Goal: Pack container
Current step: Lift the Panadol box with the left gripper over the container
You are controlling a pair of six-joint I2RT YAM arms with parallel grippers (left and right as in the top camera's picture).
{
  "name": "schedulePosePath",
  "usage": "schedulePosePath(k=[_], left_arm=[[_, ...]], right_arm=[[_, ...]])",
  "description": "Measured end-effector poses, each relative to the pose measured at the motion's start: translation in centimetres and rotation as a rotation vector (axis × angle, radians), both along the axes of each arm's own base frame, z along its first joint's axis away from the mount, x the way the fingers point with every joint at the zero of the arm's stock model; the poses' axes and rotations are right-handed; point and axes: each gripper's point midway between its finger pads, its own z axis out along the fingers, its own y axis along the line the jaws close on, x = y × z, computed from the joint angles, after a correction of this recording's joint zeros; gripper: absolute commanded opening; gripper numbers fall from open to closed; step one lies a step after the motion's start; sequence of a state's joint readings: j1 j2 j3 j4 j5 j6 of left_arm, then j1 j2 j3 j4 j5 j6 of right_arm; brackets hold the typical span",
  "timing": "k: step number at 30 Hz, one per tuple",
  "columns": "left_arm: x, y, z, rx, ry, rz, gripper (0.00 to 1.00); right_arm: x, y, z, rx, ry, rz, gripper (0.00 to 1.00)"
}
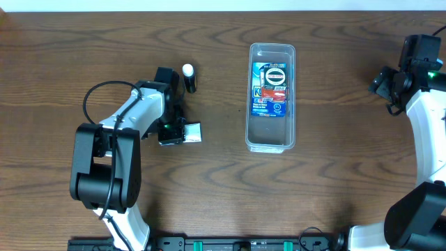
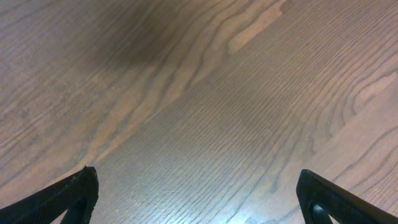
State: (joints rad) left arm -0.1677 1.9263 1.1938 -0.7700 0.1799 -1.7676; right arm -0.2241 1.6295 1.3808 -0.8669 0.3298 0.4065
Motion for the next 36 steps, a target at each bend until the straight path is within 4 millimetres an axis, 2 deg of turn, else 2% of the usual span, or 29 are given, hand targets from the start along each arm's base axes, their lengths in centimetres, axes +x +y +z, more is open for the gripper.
schedulePosePath(k=[8, 11, 15, 19, 23, 27, 31, 36], left_arm=[[0.1, 0.0, 0.2, -0.003, -0.011, -0.054, 0.49], [0.4, -0.1, 1.0, -0.007, -0.044, -0.091, 0.48], [1.2, -0.2, 4.0, -0.017, -0.143, -0.146, 0.48], [1.9, -0.5, 8.1, -0.032, -0.277, -0.207, 0.48], [2.0, -1.6, 12.3, -0.073, -0.413, -0.274, 0.48], [3.0, -4.8, 16.7, -0.117, -0.615, -0.41, 0.48], [3.6, -10.1, 21.1, -0.15, -0.845, -0.62, 0.48], [2.7, -16.4, 23.6, -0.139, -1.035, -0.901, 0.48]], right_arm=[[0.0, 0.0, 0.0, 0.0, 0.0, 0.0, 0.99], [0.0, 0.0, 0.0, 0.0, 0.0, 0.0, 0.99], [0.0, 0.0, 0.0, 0.0, 0.0, 0.0, 0.99], [0.0, 0.0, 0.0, 0.0, 0.0, 0.0, 0.99], [0.0, 0.0, 0.0, 0.0, 0.0, 0.0, 0.99], [0.0, 0.0, 0.0, 0.0, 0.0, 0.0, 0.99], [0.0, 0.0, 0.0, 0.0, 0.0, 0.0, 0.99], [0.0, 0.0, 0.0, 0.0, 0.0, 0.0, 0.99]])
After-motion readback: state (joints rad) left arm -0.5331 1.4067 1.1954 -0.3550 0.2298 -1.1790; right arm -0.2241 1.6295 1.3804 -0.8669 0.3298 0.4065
